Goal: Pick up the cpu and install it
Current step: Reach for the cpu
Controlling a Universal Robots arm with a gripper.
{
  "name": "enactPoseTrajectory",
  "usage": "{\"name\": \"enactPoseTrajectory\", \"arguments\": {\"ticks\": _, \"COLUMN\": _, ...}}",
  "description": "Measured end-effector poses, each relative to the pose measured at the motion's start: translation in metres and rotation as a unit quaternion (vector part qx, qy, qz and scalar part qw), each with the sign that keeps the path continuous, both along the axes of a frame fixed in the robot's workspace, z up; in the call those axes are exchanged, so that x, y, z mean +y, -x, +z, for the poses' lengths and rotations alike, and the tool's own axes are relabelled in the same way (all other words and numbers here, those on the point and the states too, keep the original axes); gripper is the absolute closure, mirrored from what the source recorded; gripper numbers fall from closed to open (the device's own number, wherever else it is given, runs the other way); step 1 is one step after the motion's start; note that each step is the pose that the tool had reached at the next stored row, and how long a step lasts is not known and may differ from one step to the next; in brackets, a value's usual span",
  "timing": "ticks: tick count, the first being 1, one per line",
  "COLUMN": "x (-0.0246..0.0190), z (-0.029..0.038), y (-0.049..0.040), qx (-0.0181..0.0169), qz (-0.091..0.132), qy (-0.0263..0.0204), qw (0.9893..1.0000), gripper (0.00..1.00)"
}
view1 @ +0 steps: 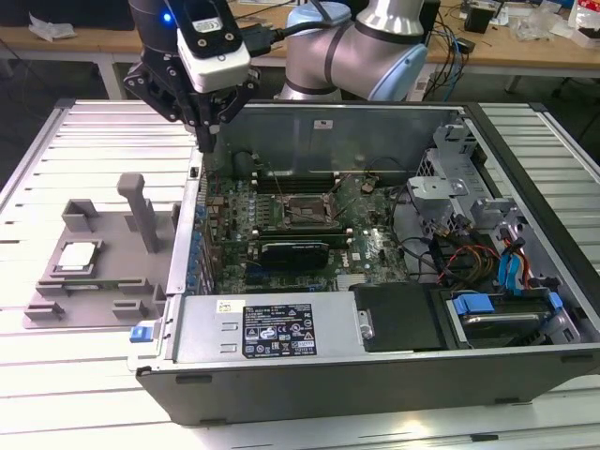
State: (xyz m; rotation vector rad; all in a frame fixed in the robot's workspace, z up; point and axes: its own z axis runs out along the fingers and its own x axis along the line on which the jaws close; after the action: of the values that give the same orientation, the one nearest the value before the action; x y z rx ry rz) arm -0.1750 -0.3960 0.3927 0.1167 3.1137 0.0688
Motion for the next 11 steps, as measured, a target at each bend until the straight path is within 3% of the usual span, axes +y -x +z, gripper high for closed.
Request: {"name": "enactPoseTrajectory", "arguments": {"ticks": 11, "x": 0.0, "z": 0.0, "y": 0.014, "qx": 0.0, "qz": 0.0, "qy": 0.0, "qw": 1.0, "gripper": 0.89}}
